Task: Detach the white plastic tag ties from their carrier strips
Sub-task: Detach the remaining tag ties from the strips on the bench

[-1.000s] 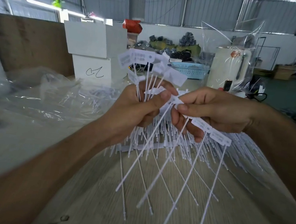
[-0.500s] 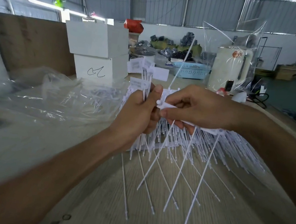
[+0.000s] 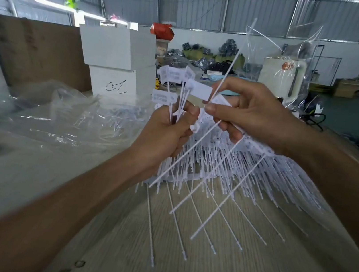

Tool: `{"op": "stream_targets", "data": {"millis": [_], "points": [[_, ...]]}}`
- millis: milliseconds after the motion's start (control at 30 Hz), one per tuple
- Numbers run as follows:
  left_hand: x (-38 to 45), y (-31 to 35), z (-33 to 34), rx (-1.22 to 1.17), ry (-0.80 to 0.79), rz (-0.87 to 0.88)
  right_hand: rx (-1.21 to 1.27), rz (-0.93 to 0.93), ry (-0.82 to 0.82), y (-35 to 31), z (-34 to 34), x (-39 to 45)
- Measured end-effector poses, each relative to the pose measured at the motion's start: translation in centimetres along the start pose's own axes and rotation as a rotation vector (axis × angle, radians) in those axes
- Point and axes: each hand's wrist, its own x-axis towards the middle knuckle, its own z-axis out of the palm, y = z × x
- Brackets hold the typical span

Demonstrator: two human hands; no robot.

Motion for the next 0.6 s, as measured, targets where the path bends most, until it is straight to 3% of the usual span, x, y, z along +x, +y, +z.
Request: {"op": "stream_targets", "data": {"millis": [100, 200, 300, 367, 467, 600], "points": [[0.1, -0.1, 0.1, 0.003, 0.039, -0.051, -0.128, -0.078, 0.06, -0.4, 0.3, 0.1], [0.2, 0.1, -0.1, -0.049, 0.116, -0.25, -0.279, -0.174, 0.115, -1.1, 0.7, 0.1], [0.2, 0.5, -0.7, -0.053, 0.072, -0.387, -0.46, -0.313, 0.139, -2.0, 1.1, 0.1], [0.3, 0.8, -0.9, -0.114, -0.032, -0.401, -0.667, -0.419, 0.103, -2.4, 1.5, 0.3], [0.5, 1.3, -0.8, -0.217, -0.145, -0.377, -0.893, -0.424, -0.008, -2.4, 2.2, 0.5], [0.5, 1.2, -0.7, -0.29, -0.117, -0.356, -0.864, -0.408, -0.067, -1.8, 2.7, 0.4]]}}
